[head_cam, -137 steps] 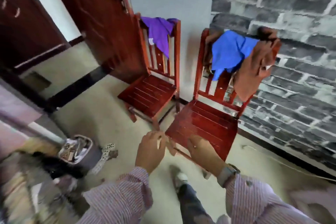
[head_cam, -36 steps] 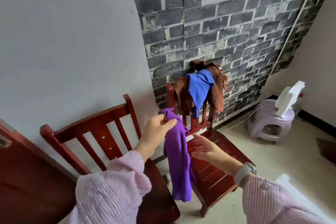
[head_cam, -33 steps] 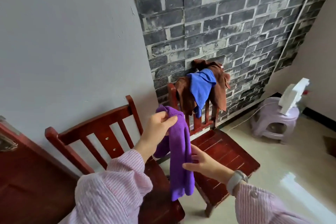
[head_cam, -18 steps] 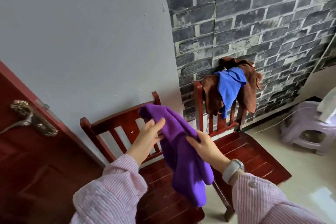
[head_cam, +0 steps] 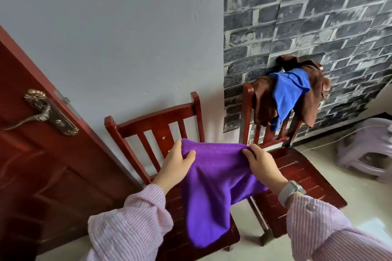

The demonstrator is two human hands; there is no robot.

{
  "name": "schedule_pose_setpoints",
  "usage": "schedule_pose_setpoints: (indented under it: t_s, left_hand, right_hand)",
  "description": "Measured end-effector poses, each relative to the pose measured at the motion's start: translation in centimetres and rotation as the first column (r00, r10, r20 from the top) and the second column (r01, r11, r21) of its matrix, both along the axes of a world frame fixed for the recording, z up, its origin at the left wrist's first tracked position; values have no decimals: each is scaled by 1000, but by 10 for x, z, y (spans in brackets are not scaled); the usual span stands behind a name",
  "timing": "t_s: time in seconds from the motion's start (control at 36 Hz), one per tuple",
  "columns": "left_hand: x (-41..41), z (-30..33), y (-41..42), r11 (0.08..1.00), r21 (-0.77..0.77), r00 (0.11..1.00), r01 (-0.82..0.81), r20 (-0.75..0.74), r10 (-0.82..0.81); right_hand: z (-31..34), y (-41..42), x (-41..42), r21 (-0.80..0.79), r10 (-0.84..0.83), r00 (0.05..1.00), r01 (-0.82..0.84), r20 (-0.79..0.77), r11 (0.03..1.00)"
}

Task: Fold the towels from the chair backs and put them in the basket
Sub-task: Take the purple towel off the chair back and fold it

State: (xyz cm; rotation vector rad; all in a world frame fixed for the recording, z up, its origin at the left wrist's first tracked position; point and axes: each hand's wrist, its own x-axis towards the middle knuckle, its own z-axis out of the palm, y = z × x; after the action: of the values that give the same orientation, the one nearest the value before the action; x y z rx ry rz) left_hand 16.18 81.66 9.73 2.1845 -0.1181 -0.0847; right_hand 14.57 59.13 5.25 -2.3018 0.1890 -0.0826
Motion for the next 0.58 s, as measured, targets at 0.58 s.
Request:
schedule_pose_setpoints:
  t_s: [0.58]
  left_hand:
    - [-10, 8, -2, 991, 47, 894, -123, 438, 90]
  right_hand:
    - [-44, -7, -25, -17, -330, 924, 333, -190, 943]
